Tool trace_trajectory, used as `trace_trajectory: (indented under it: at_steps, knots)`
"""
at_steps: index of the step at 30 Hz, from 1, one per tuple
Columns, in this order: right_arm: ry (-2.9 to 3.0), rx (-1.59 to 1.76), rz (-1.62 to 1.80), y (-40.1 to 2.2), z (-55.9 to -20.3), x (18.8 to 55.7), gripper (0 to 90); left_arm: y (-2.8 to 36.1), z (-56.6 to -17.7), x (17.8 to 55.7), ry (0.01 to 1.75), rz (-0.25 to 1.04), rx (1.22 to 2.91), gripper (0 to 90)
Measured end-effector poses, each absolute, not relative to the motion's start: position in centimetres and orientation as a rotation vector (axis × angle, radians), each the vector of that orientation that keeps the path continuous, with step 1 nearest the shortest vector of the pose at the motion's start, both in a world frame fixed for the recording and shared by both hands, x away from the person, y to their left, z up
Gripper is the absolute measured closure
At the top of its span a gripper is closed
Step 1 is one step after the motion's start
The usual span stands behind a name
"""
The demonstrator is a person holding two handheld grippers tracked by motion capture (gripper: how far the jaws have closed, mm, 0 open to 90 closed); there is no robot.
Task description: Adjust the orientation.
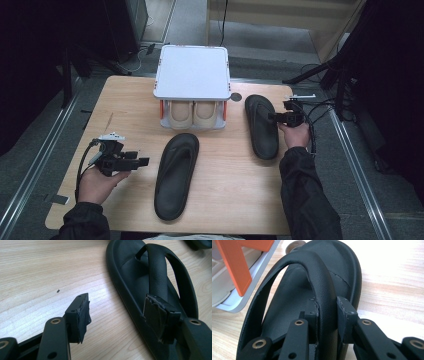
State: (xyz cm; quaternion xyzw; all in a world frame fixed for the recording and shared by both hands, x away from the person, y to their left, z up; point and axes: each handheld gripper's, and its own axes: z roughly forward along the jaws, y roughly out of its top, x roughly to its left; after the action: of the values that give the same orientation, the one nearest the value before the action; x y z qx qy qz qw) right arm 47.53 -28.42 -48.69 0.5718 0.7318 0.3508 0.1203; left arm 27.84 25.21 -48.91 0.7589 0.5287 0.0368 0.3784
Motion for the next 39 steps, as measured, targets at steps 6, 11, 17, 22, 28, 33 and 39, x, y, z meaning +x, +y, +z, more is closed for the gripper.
trace_trajectory:
  at_steps: [6,11,17,22,28,33,39]
  knots:
    - [2.149,1.654,1.024,-28.4,-48.5,46.9,73.6,25.0,-48.9,28.4,1.335,0.089,1.947,38.1]
    - [2.162,1.643,1.019,-28.1,-48.3,46.2,73.6,24.9,-48.9,28.9,1.326,0.089,1.953,37.8]
    - [2.178,1.629,1.026,-27.9,-48.0,45.0,73.5,24.7,-48.8,29.8,1.307,0.088,1.963,37.6]
    - [2.197,1.620,1.013,-28.0,-47.8,44.0,73.4,24.4,-48.7,30.5,1.301,0.099,1.981,37.5]
    - [2.193,1.609,1.018,-28.2,-47.4,42.8,73.3,24.3,-48.7,31.2,1.296,0.101,1.974,37.5]
    - [2.200,1.593,1.024,-28.1,-47.0,42.0,73.3,24.0,-48.7,31.6,1.293,0.097,1.969,37.4]
    - [2.200,1.578,1.038,-27.9,-46.4,40.6,73.3,23.4,-48.6,32.0,1.273,0.099,1.982,37.5]
